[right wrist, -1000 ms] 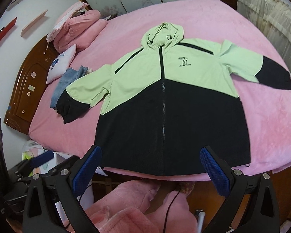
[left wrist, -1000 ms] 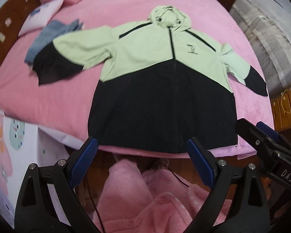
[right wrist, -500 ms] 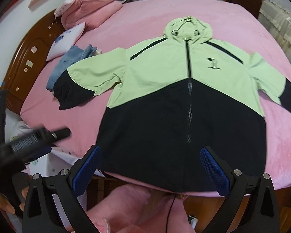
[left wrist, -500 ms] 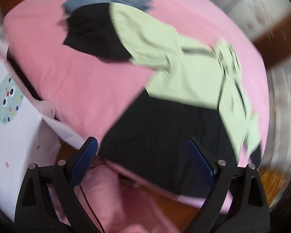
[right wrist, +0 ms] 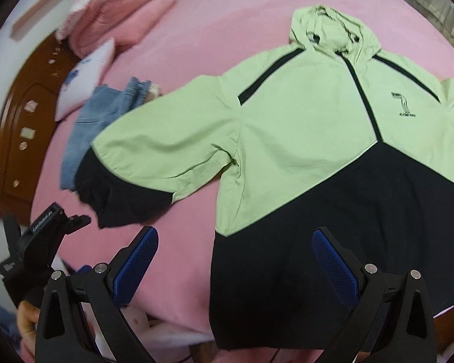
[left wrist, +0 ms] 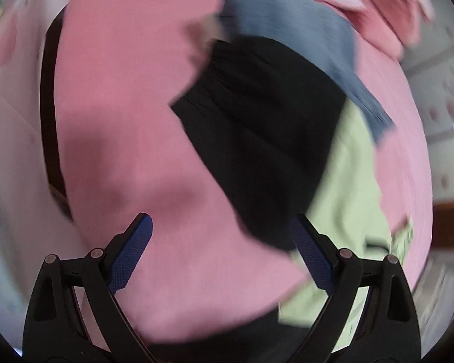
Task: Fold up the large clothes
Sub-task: 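Reach the left tool to the black cuff of a sleeve and grasp it, then lift the black cuff with the left tool and fold the sleeve across the jacket body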
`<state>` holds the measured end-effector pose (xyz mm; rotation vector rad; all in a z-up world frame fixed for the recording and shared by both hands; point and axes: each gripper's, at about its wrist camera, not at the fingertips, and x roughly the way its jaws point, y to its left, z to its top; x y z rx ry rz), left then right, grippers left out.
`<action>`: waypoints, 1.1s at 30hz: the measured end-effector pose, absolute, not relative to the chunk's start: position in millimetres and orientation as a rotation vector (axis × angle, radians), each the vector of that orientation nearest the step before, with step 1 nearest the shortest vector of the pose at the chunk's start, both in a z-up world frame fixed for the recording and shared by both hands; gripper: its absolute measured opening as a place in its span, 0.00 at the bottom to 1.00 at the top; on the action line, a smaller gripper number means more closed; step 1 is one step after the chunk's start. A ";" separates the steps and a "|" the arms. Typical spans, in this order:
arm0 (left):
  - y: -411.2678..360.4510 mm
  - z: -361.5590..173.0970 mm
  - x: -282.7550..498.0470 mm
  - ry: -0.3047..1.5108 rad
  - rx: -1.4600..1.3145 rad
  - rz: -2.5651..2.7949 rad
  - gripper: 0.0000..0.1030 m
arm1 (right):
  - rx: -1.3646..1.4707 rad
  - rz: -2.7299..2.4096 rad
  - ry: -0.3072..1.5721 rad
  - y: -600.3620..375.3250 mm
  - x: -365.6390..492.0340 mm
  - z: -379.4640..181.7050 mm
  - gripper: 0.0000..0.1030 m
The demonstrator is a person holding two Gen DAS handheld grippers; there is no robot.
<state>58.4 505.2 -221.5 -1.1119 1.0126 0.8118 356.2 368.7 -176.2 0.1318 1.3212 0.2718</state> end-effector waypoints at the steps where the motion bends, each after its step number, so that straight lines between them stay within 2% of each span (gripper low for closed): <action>1: 522.1 -238.0 59.5 1.000 -1.139 0.864 0.85 | 0.145 0.255 1.325 373.6 361.6 -183.4 1.00; 2: 534.3 -251.6 59.5 0.991 -1.171 0.900 0.82 | 0.165 0.237 1.331 381.6 369.1 -189.9 1.00; 4: 551.8 -276.3 57.3 0.990 -1.276 0.963 0.69 | 0.181 0.224 1.341 390.3 378.1 -201.4 1.00; 7: 572.8 -318.2 60.1 0.959 -1.454 0.997 0.67 | 0.152 0.220 1.356 395.4 381.9 -216.7 1.00; 12: 593.7 -344.0 75.6 0.924 -1.445 1.049 0.67 | 0.126 0.183 1.406 397.7 387.3 -239.8 1.00; 14: 599.4 -343.0 79.8 0.883 -1.412 1.049 0.59 | 0.139 0.167 1.407 396.6 387.3 -243.7 1.00; 16: 608.3 -342.2 85.5 0.845 -1.386 1.026 0.46 | 0.144 0.158 1.403 395.7 386.9 -247.2 1.00; 18: 616.5 -341.8 91.5 0.813 -1.368 0.966 0.16 | 0.142 0.148 1.400 396.0 390.6 -250.5 1.00; 19: 621.4 -341.9 96.3 0.819 -1.355 0.934 0.08 | 0.146 0.149 1.399 398.7 393.4 -252.8 1.00; 20: 626.9 -340.3 101.3 0.830 -1.343 0.908 0.06 | 0.149 0.151 1.399 398.7 393.9 -254.2 1.00; 28: 624.5 -271.6 105.7 0.652 -1.239 0.771 0.04 | 0.178 0.175 1.405 362.9 376.2 -246.4 1.00; 33: 588.7 -201.1 123.5 0.548 -1.000 0.671 0.03 | 0.205 0.203 1.397 333.2 373.7 -240.2 1.00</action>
